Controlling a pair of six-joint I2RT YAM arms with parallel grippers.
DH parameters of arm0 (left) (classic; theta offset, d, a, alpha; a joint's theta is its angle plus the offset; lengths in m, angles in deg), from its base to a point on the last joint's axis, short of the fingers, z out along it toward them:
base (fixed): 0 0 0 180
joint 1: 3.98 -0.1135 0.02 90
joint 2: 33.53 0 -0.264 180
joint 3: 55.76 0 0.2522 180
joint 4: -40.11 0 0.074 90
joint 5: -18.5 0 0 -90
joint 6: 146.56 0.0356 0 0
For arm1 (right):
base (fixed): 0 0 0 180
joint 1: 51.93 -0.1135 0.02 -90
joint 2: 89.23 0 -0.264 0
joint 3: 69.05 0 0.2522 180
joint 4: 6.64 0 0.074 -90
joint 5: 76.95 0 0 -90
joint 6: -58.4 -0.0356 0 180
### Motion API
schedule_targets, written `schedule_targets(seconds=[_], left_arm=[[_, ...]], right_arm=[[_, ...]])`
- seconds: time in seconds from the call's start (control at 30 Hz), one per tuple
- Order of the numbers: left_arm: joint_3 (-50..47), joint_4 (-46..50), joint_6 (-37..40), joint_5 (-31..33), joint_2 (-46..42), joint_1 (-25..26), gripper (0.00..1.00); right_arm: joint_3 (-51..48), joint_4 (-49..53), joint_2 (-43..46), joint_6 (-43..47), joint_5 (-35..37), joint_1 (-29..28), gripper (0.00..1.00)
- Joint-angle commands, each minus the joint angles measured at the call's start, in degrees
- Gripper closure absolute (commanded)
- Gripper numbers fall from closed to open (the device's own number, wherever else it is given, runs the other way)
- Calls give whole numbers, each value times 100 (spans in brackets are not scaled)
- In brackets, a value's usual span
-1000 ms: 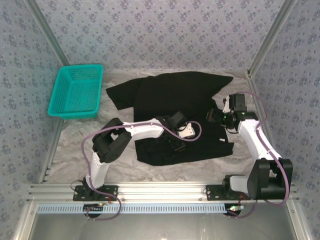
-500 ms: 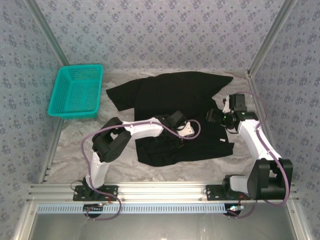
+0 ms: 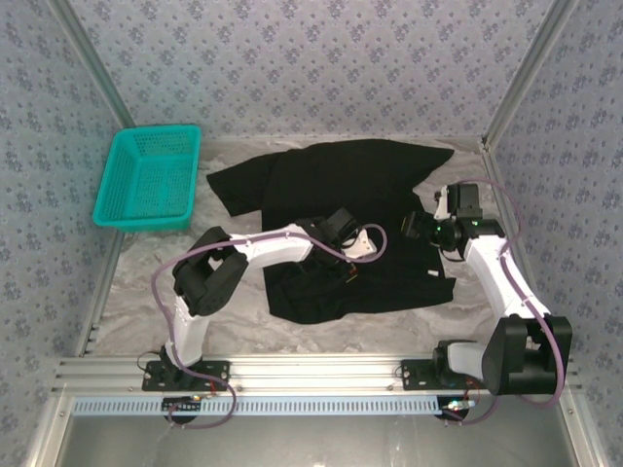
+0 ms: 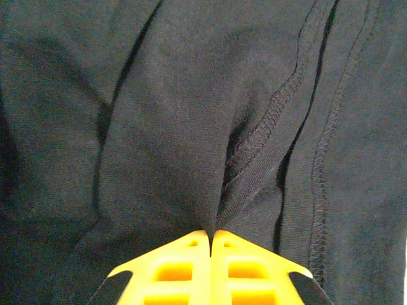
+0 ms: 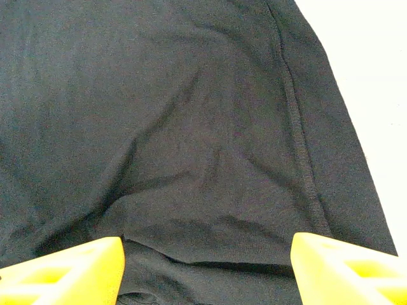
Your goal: Fold the inside-out t-shirt
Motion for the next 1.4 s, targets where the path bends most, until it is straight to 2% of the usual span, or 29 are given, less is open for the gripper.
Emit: schedule_targets(seconds=[0.0, 0.1, 0.2, 0.37, 0.63, 0.77, 0.97, 1.2, 1.37], left_arm=[[-37, -14, -268, -203, -443, -84, 100], [-128, -95, -726, 11, -764, -208, 100], [-329, -241, -1093, -221, -1188, -368, 100], [-331, -7, -919, -589, -1219, -384, 100], [86, 387, -746, -467, -582, -453, 97], [110, 311, -799, -495, -542, -479, 92], [130, 346, -779, -529, -515, -503, 94], [61, 263, -902, -592, -557, -577, 91], [-91, 72, -1098, -1034, -669, -713, 88]], right_arm=[[-11, 242, 258, 53, -158, -105, 28], [-32, 557, 663, 61, -132, -342, 30], [-266, 643, 1274, 97, 18, -822, 30], [-364, 710, 1609, 73, 387, -1321, 30], [-348, 550, 1304, 44, 342, -1413, 30], [-400, 527, 1290, 38, 359, -1424, 30], [-456, 514, 1328, 38, 406, -1432, 30], [-479, 523, 1316, 39, 395, -1432, 30], [-521, 507, 1275, 44, 394, -1439, 30]])
